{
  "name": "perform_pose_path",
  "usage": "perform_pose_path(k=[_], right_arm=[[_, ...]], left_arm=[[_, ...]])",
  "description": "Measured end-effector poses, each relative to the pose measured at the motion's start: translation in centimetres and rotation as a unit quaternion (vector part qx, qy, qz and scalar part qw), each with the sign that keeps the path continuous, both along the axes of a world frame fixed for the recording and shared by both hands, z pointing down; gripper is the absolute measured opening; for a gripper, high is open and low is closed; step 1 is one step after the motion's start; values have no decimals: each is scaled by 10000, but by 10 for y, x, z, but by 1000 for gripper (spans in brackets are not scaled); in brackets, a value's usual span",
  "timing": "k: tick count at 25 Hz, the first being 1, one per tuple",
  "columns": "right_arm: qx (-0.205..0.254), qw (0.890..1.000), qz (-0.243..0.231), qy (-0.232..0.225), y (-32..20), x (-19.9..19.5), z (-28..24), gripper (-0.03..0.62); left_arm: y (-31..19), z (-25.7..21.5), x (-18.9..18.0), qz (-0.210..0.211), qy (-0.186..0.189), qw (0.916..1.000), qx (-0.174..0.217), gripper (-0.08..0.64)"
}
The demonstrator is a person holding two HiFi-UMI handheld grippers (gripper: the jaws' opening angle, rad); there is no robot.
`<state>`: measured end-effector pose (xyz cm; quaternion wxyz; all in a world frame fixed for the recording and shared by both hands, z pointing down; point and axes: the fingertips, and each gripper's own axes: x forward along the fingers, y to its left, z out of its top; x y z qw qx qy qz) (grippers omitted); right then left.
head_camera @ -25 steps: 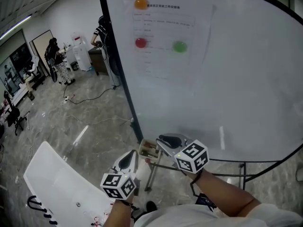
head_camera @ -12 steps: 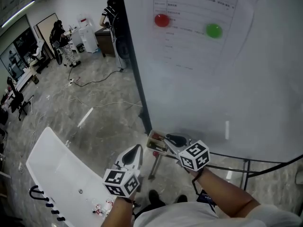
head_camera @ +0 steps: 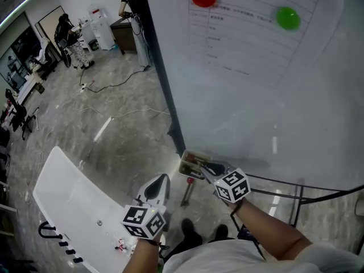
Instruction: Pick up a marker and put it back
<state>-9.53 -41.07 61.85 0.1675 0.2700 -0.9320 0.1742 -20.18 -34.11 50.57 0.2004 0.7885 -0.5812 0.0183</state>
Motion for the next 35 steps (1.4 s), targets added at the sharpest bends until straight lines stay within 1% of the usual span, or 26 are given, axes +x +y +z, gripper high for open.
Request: perform_pose_path(k=[5, 8, 16, 19, 23, 25, 30, 32, 35], right_arm=[[-187, 9998, 86, 57, -2, 2, 15, 75], [-243, 9996, 132, 59, -1, 4, 17, 100], [-52, 9994, 336, -23, 0, 23, -5, 110], [86, 9992, 353, -140, 5, 33, -28, 109], [354, 9984, 207, -389, 22, 45, -74, 99], [508, 9973, 86, -525, 33, 48, -99, 71], [802, 9933, -318, -766, 67, 55, -157, 25], [943, 9913, -446, -808, 79, 57, -178, 17], [1085, 9892, -629, -756, 95, 58, -201, 3]], left_arm=[[0, 6, -1, 21, 46, 10000, -48, 2], [0, 7, 0, 45, 66, 10000, -59, 2], [6, -5, 12, 118, 37, 9999, 69, 2], [9, -16, 25, 186, 17, 9996, 198, 2], [17, -31, 47, 275, 21, 9989, 378, 2], [22, -39, 57, 294, 7, 9985, 469, 2], [35, -61, 78, 253, -87, 9974, 666, 2], [39, -70, 86, 242, -95, 9969, 738, 2], [42, -85, 97, 237, -127, 9957, 890, 2]])
